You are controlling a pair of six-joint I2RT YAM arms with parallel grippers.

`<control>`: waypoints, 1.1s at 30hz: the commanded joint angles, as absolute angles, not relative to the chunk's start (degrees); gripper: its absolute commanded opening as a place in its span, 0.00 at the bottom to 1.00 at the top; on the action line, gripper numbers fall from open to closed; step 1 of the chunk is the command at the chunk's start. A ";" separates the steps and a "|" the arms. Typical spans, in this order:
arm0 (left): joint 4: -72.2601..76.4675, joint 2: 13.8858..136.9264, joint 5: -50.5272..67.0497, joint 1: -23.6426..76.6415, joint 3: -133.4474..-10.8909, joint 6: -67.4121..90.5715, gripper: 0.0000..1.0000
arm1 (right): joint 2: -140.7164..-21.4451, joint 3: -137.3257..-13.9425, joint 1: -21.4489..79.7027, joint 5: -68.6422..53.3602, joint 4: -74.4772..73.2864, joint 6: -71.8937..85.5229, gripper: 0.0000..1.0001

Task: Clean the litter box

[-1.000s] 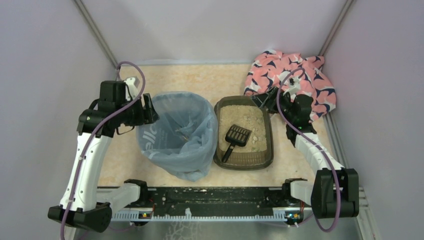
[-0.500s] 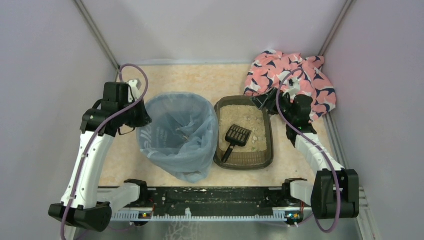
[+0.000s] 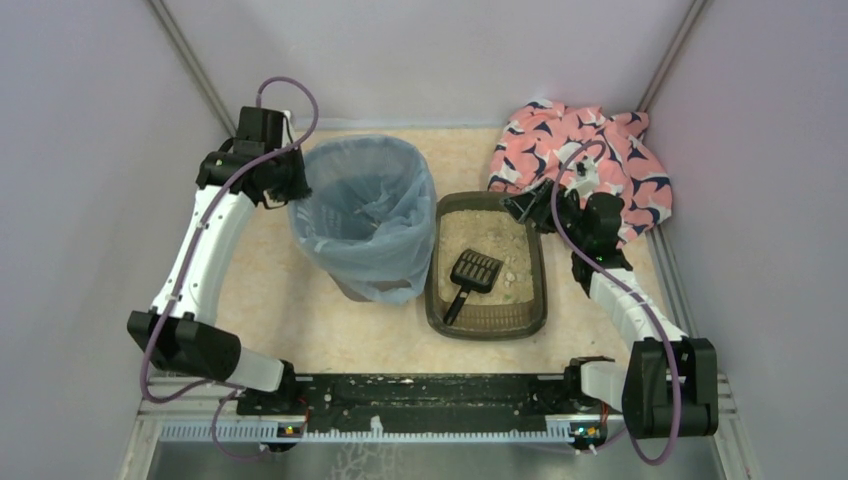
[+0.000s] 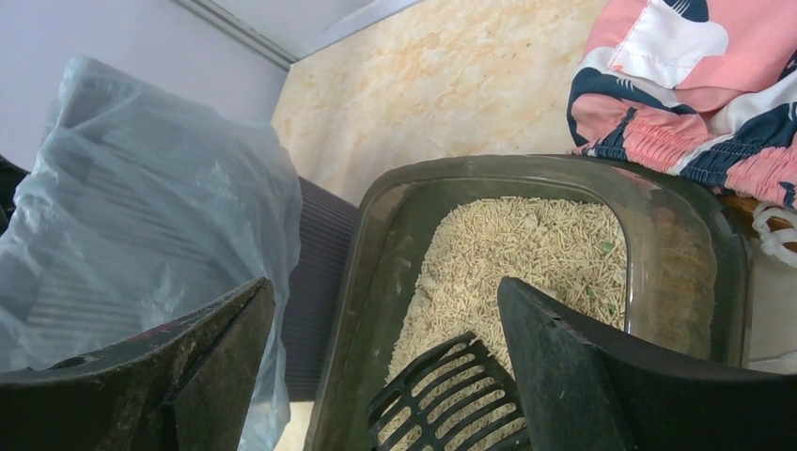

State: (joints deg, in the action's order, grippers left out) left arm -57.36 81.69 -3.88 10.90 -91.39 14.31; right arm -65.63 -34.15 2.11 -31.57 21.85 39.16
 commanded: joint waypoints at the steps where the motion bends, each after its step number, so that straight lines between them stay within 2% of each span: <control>1: -53.51 83.92 -9.83 10.72 -96.07 13.76 0.00 | -64.33 -33.95 2.04 -31.52 25.34 38.09 0.89; 3: -53.48 83.40 -9.49 10.72 -95.34 14.16 0.00 | -64.23 -33.93 2.07 -31.10 24.62 37.49 0.89; 4: -53.51 83.00 -9.25 10.72 -94.71 14.35 0.06 | -64.19 -33.85 2.03 -30.97 24.47 37.33 0.89; 6: -53.19 81.46 -10.07 10.72 -93.08 15.02 0.34 | -64.09 -33.96 1.99 -30.77 24.04 37.06 0.89; 8: -52.93 79.65 -11.69 10.72 -91.69 15.60 0.79 | -63.76 -34.24 2.12 -30.55 22.96 36.61 0.89; 9: -52.99 78.76 -12.92 10.72 -91.55 15.90 0.95 | -63.38 -34.47 2.03 -30.27 22.29 36.28 0.89; 10: -52.92 77.89 -14.64 10.72 -91.55 16.26 0.98 | -63.00 -34.68 2.03 -29.83 21.33 35.77 0.89; 13: -51.78 74.60 -16.61 10.72 -92.54 16.54 0.98 | -62.01 -36.00 2.41 -27.82 17.37 33.32 0.89; 15: -50.73 72.31 -13.91 10.85 -93.47 16.71 0.98 | -62.23 -39.51 5.28 -24.13 11.35 28.15 0.89; 21: -43.44 64.27 -8.60 14.28 -87.44 19.75 0.99 | -70.74 -51.83 20.38 -10.08 -3.77 18.85 0.84; 24: -39.99 61.33 -7.28 14.59 -82.48 20.19 0.99 | -76.15 -55.05 25.14 -8.04 -4.20 19.77 0.71; 33: -36.06 58.21 -6.68 14.59 -72.65 19.80 0.99 | -88.16 -60.78 36.61 -4.56 -2.65 21.34 0.72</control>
